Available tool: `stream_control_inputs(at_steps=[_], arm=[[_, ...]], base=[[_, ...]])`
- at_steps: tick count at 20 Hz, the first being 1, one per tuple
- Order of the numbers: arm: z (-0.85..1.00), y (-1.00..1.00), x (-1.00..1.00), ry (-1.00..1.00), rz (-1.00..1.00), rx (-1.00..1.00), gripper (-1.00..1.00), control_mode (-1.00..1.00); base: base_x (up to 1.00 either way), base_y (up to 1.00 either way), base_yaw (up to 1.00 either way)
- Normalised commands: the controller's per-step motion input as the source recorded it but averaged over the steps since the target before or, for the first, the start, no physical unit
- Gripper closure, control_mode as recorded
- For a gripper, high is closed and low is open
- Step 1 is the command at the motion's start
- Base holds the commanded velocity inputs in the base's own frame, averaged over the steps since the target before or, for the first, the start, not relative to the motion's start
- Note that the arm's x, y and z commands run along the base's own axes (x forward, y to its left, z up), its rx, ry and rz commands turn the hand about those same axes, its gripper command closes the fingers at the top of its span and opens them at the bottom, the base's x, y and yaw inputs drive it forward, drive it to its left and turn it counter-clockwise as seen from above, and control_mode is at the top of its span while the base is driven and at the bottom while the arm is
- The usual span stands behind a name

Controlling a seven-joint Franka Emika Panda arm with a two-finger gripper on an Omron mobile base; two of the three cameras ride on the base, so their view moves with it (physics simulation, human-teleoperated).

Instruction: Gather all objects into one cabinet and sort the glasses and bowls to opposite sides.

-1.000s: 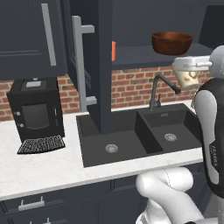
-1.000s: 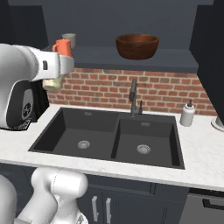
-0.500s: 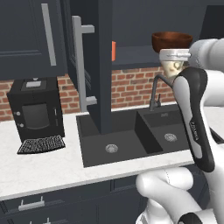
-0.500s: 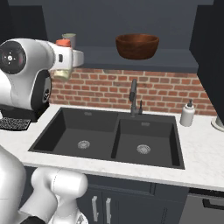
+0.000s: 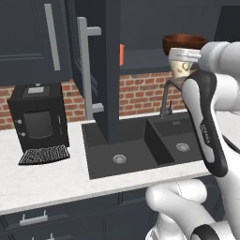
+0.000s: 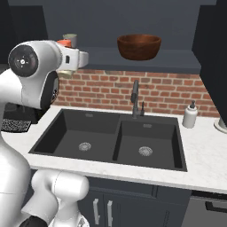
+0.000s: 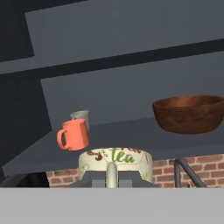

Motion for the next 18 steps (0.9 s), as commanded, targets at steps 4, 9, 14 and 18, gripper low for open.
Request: stream_control_inputs(at_steps=[4, 9, 14, 18], arm=[[0.07, -0.02, 0.00, -0.04, 0.00, 0.04, 1.00, -1.00], [0.31, -0.03, -0.06, 0.00, 0.00, 0.02, 1.00, -1.00], [0.09, 0.00, 0.08, -0.01, 0.00, 0.00, 1.00, -1.00], [-0.11, 0.00, 0.19, -0.13, 0.00, 0.00, 1.00, -1.00]], base=[[0.00, 0.00, 0.00], [0.00, 0.00, 0.00], [0.00, 0.00, 0.00], [0.00, 0.00, 0.00]])
